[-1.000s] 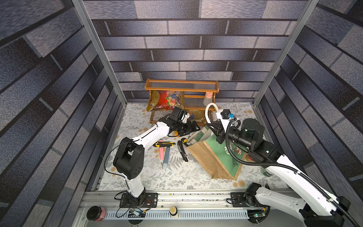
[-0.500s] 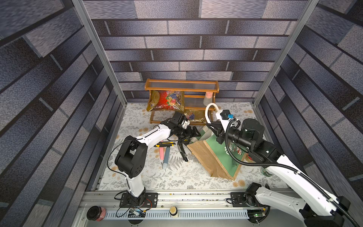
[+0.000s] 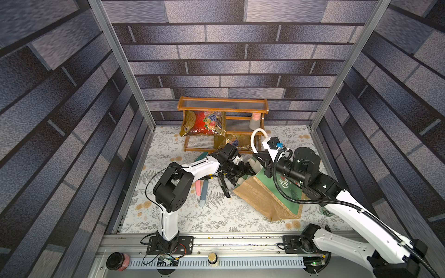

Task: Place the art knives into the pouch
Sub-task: Open the pouch at the center of the board.

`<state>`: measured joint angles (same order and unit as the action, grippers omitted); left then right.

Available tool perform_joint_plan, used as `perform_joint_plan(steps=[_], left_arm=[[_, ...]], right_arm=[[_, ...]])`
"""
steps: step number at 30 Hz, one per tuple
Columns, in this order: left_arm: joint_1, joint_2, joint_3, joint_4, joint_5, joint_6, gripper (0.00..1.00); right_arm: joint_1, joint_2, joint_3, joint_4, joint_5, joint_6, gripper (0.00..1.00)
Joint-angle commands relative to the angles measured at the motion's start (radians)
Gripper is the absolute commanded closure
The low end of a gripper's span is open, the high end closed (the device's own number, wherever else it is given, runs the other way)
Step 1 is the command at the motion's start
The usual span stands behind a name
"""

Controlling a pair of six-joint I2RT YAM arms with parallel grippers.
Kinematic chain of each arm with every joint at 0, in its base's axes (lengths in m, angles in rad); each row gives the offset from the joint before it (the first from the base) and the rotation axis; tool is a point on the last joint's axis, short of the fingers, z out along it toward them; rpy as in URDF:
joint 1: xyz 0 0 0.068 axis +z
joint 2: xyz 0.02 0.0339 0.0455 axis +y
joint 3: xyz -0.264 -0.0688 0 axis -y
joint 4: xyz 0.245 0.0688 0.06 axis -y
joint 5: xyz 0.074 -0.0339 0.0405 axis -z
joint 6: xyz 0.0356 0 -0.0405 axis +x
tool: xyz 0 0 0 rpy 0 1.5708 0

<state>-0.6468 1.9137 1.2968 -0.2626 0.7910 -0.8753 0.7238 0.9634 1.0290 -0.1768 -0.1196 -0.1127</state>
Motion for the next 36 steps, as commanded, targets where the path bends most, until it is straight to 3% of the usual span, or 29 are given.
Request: perform_joint_plan(steps=[1, 10, 14, 22, 26, 28, 33, 36], left_arm=[[-0.016, 0.014, 0.037, 0.049, 0.034, -0.048, 0.25], [-0.022, 0.019, 0.025, 0.114, 0.024, -0.091, 0.7], [0.012, -0.032, 0.015, 0.125, 0.004, -0.106, 1.0], [0.078, -0.13, 0.075, 0.035, -0.053, -0.034, 1.0], [0.083, -0.145, 0.117, -0.017, -0.075, 0.002, 1.0], [0.078, -0.148, 0.142, -0.052, -0.097, 0.026, 1.0], [0.063, -0.141, 0.205, -0.113, -0.116, 0.067, 1.0], [0.055, -0.135, 0.245, -0.159, -0.145, 0.099, 1.0]], right_arm=[[0.0, -0.01, -0.012, 0.067, 0.032, -0.02, 1.0], [0.0, -0.013, -0.02, 0.085, 0.07, -0.025, 1.0], [0.0, -0.023, -0.038, 0.083, 0.124, -0.023, 1.0], [-0.001, -0.076, -0.064, 0.068, 0.205, -0.005, 0.97], [0.0, -0.106, -0.081, 0.059, 0.305, 0.026, 0.52], [-0.001, -0.119, -0.081, 0.043, 0.364, 0.046, 0.36], [-0.002, -0.124, -0.031, -0.045, 0.592, 0.114, 0.29], [-0.003, -0.091, 0.082, -0.216, 0.835, 0.226, 0.27]])
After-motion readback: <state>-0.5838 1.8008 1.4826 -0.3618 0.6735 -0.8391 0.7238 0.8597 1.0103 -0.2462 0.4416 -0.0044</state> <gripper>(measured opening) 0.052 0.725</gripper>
